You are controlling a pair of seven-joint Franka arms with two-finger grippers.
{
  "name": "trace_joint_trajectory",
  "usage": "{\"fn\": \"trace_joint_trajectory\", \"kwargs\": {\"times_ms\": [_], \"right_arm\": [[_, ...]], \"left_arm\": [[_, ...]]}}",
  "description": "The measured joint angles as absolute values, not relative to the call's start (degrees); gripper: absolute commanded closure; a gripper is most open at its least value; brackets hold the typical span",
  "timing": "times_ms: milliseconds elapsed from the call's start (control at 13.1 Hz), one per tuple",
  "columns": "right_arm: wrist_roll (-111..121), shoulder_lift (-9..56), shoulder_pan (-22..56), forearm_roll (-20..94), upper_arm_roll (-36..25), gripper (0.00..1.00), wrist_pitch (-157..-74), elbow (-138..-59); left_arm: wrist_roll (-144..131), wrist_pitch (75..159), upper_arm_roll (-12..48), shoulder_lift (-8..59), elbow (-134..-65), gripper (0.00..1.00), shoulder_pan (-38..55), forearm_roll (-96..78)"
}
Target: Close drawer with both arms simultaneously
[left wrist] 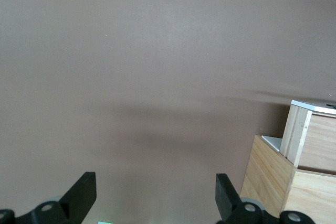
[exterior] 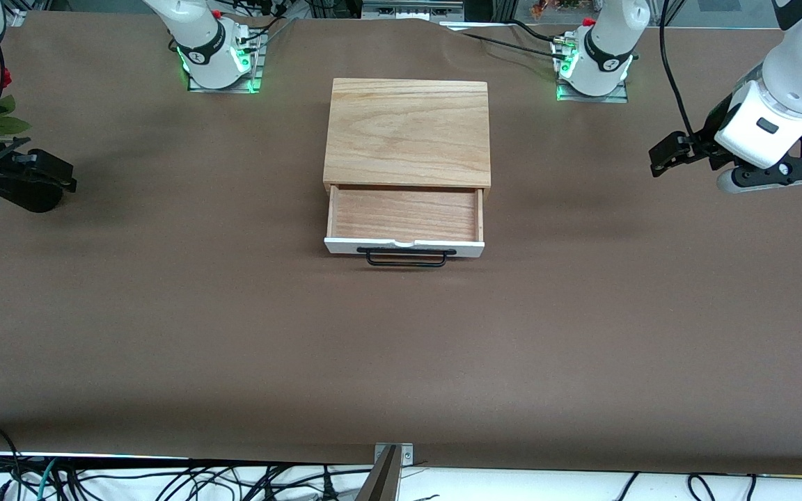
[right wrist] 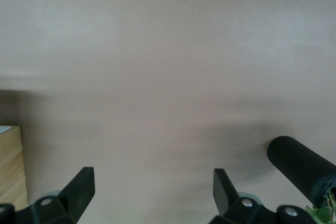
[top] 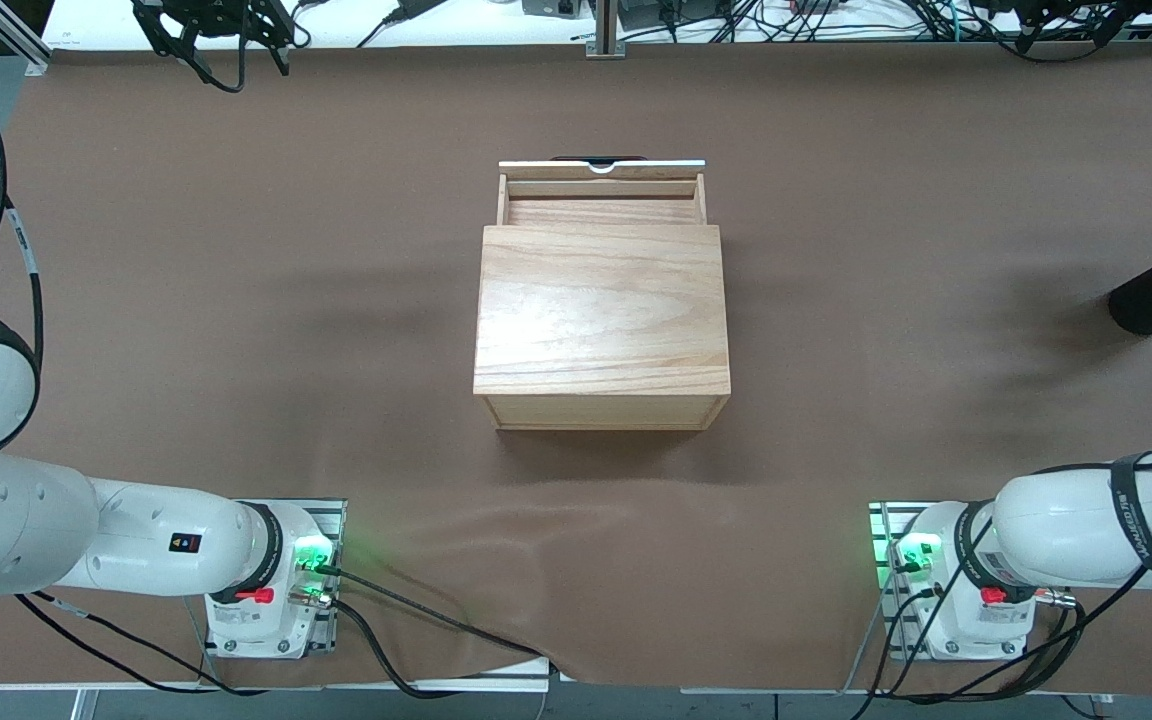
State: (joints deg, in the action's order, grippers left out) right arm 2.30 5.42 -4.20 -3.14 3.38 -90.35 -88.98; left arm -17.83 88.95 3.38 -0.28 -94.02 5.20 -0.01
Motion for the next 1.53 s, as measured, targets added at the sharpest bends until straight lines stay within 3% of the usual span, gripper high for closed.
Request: {"fn": "trace_joint_trajectory", "kwargs": {"times_ms": [1528], "right_arm": [[2.33,7.84,-3.9,-1.76,4.04,0.0,-90.32,-89.01]], "left_arm": [[-17.82,91.62,3.23,-0.09,-94.74,0.0,4.39,-0.01]]}}
